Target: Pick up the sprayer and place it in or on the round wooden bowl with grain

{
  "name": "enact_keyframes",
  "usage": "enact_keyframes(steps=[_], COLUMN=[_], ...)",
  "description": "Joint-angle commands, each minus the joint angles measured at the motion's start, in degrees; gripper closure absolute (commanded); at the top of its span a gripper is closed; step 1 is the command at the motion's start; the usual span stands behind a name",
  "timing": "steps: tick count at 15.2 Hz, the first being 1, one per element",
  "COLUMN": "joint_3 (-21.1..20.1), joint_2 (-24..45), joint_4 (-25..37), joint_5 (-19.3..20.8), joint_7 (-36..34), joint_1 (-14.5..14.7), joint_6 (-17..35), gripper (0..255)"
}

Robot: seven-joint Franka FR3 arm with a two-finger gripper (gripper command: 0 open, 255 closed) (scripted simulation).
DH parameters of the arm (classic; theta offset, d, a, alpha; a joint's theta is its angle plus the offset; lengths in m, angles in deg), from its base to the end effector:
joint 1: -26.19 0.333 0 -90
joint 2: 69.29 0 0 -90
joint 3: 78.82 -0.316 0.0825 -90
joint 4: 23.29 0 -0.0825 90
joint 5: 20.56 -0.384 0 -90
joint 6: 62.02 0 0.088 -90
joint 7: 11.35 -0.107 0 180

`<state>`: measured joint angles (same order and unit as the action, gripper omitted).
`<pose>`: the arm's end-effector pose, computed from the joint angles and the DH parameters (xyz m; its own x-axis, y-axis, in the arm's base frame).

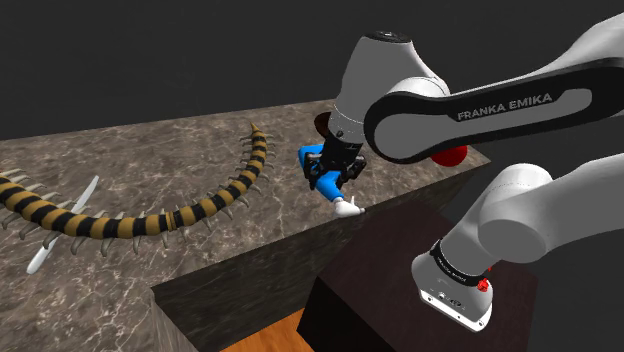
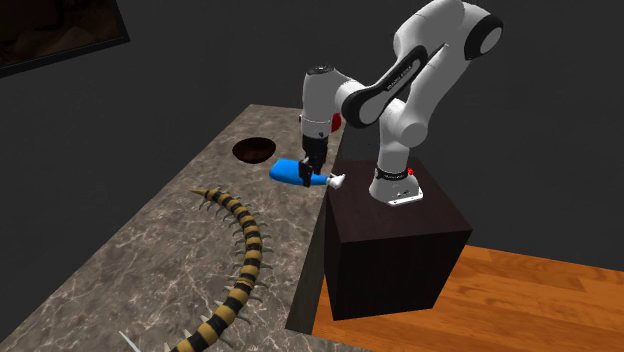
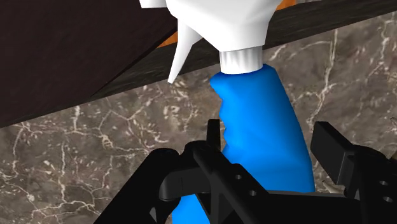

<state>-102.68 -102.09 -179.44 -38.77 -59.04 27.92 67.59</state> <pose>0.3320 0.1573 0.3877 0.8063 -0.5909 0.0285 -0.5866 -0.8048 -0.0903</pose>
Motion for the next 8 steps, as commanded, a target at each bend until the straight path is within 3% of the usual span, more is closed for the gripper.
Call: enact_keyframes(steps=[1,8], joint_3=[0.3,6.9], joint_2=[-1.1,3.0], joint_4=[0.8,3.7], joint_5=[0.2,4.7], joint_7=[-0.2,8.1], joint_1=[0.1,-5.6], joint_6=[-1.9,-1.7], gripper=[255,255])
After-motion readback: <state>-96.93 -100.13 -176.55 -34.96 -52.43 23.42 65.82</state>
